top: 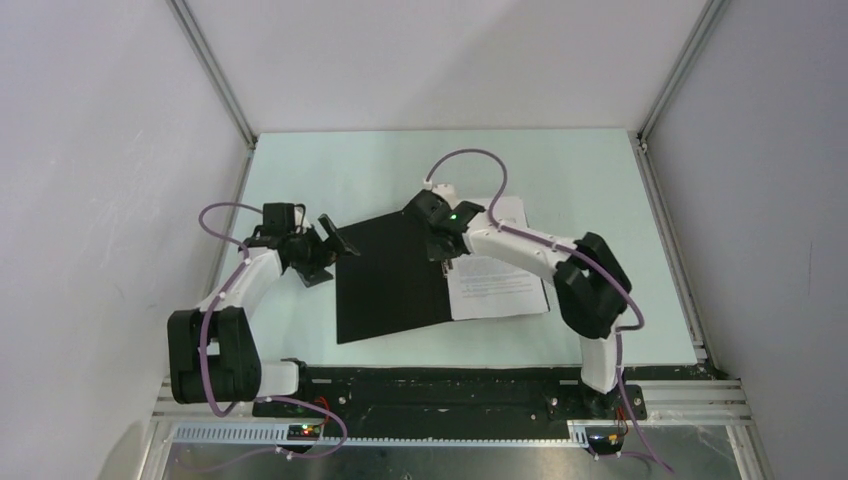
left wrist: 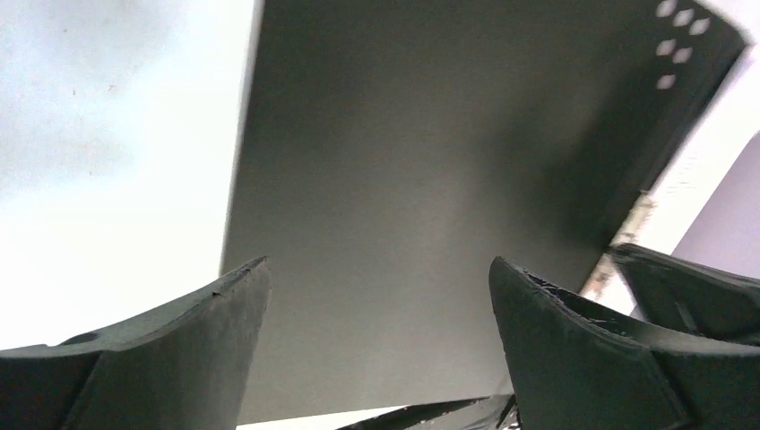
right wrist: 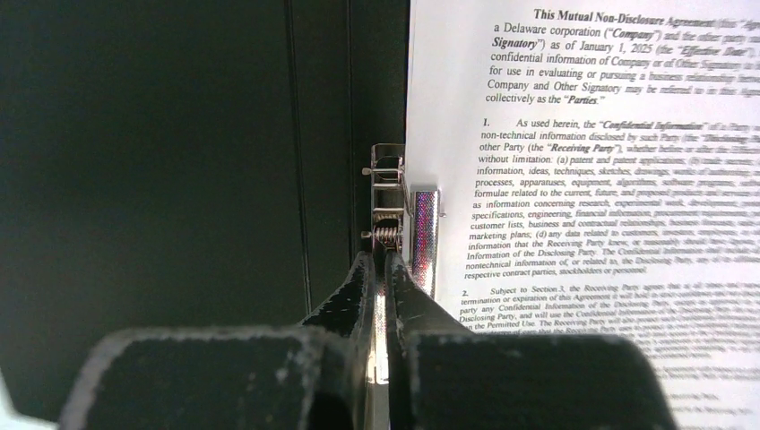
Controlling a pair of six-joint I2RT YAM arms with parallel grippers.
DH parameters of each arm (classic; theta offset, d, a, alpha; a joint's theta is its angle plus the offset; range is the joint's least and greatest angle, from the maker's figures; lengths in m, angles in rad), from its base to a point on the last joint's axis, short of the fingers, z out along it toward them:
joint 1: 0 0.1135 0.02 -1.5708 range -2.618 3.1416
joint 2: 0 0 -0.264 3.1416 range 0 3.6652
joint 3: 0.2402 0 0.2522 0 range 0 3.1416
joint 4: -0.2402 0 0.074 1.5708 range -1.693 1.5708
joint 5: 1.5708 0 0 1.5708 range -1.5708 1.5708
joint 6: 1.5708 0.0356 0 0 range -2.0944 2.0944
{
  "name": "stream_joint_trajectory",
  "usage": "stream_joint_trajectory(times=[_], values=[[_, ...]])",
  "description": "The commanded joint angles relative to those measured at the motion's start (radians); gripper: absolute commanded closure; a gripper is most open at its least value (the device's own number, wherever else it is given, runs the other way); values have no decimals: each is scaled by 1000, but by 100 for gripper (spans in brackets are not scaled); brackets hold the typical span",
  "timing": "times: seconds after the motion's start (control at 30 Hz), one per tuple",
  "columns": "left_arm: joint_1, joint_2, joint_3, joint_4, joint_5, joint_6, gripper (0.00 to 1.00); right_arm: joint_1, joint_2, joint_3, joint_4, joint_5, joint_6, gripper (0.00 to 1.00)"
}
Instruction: Put the files into the folder
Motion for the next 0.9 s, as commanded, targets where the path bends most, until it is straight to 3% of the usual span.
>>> stream_joint_trajectory(times=[0.0, 0.27, 0.43, 0.6, 0.87], values=[[6, 26, 54, 8, 69, 74, 2, -19, -171, -4, 0, -25, -55, 100], [9, 31, 89, 41, 152, 85, 0, -78, -293, -50, -3, -92, -74, 100], [7, 5, 64, 120, 291, 51, 0, -107, -330, -83, 12, -122, -73, 100], [-5, -100, 46, 164, 390, 4, 0, -126, -304, -115, 55, -159, -51, 100], [-65, -250, 56, 170, 402, -75, 0, -107, -183, -157, 174, -231, 36, 100]])
